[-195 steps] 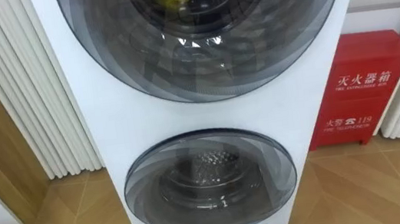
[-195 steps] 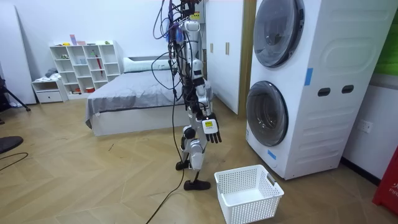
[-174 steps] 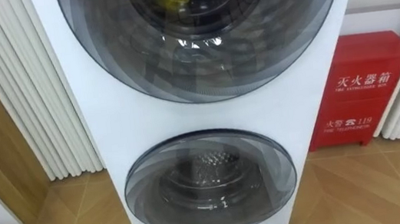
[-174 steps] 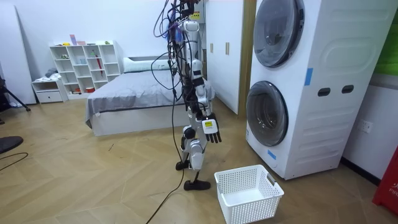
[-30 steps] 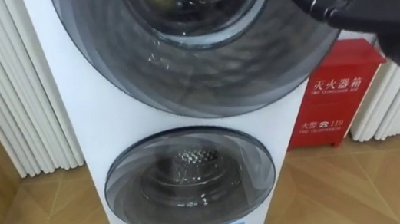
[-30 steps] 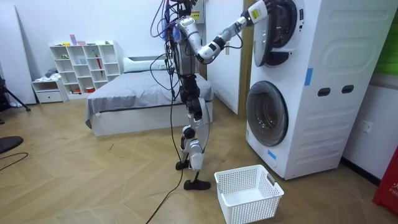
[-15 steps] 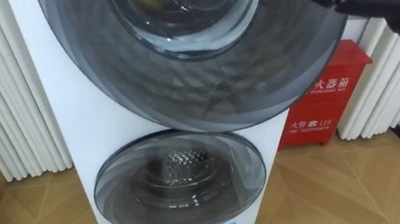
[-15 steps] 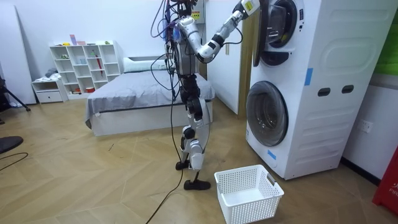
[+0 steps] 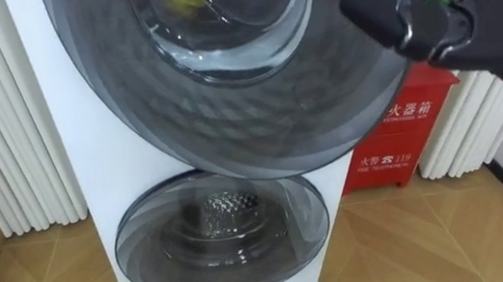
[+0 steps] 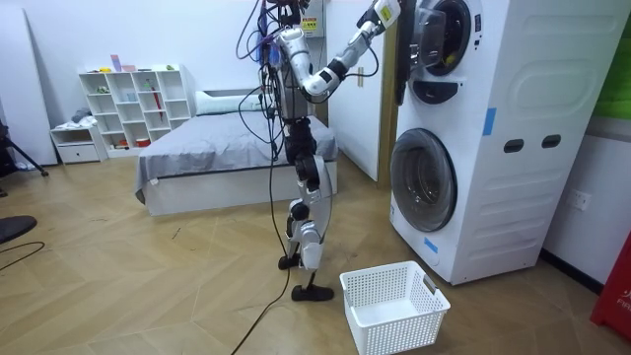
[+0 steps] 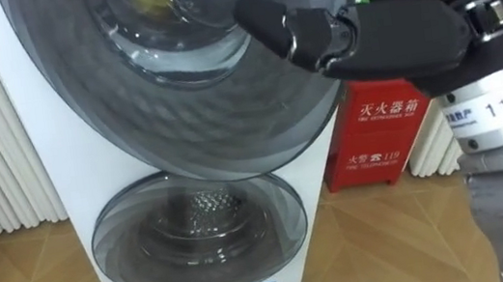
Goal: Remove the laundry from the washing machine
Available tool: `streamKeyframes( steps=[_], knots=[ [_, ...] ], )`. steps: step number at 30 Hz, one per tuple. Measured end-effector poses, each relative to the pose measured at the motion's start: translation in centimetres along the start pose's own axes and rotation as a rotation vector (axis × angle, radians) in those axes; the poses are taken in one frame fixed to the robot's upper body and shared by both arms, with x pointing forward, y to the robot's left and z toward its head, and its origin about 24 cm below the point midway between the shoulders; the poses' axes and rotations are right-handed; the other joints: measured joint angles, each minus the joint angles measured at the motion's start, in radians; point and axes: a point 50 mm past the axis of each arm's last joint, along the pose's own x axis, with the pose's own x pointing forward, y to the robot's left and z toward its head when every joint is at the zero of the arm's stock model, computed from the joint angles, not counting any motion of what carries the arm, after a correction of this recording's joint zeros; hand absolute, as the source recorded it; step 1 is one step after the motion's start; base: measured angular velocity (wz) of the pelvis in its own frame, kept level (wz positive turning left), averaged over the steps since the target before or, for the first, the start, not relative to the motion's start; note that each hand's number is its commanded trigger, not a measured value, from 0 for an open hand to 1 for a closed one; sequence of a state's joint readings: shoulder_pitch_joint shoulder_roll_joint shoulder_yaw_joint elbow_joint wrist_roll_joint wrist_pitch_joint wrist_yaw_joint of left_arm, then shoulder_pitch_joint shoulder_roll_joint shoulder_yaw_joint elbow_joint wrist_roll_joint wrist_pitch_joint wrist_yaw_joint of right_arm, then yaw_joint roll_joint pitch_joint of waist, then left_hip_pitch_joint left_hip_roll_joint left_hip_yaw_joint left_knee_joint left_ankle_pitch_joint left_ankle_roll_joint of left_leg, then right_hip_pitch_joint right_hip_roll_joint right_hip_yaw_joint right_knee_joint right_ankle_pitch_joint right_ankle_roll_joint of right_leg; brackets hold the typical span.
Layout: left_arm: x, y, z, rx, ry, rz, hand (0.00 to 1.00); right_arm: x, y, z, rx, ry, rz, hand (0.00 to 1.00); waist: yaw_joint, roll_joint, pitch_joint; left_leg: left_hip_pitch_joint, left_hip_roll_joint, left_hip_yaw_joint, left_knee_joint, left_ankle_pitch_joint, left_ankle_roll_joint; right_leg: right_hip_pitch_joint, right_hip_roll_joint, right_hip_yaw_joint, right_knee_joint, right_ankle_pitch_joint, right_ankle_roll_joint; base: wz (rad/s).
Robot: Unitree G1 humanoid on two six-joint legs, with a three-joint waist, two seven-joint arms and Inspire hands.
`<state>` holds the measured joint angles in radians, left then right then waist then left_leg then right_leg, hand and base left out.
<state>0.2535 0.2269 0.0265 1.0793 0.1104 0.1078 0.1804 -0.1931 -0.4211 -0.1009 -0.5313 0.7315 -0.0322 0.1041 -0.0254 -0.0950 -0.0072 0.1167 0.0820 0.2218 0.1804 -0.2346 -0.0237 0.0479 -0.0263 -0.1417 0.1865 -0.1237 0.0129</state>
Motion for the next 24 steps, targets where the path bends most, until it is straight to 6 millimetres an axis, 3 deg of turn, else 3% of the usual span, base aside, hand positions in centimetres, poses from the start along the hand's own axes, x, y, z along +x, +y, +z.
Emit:
streamKeyframes(
  steps=[8,13,17,24],
  knots=[
    [0.1,-0.3,0.6,0.067,-0.013,-0.032,0.00,-2.8,0.3,-1.9,0.190,0.027,-0.007,0.00,0.004,0.011,-0.0050,0.001,0.008,0.012,0.008,-0.001,-0.003,-0.001,0.007,0.002,0.000,0.005,-0.007,-0.03],
    [0.2,-0.3,2.0,0.093,-0.054,-0.035,0.00,-3.2,1.4,-3.7,0.318,0.017,0.032,0.00,0.004,0.021,-0.0041,-0.002,0.016,0.017,0.009,0.005,-0.013,-0.008,0.014,0.005,0.001,0.011,-0.018,-0.06],
    [0.2,-0.4,2.5,0.100,-0.075,-0.050,0.00,-3.2,2.3,-4.1,0.408,-0.006,0.096,0.00,0.005,0.030,-0.0027,-0.006,0.016,0.022,0.009,0.009,-0.015,-0.015,0.015,0.010,-0.001,0.011,-0.026,-0.05],
    [0.2,-0.4,2.9,0.115,-0.088,-0.055,0.00,-3.4,3.2,-4.4,0.523,-0.036,0.143,0.00,0.008,0.026,-0.0052,-0.019,0.016,0.022,0.008,0.019,-0.017,-0.031,0.018,0.016,0.001,0.013,-0.032,0.00]
  ],
)
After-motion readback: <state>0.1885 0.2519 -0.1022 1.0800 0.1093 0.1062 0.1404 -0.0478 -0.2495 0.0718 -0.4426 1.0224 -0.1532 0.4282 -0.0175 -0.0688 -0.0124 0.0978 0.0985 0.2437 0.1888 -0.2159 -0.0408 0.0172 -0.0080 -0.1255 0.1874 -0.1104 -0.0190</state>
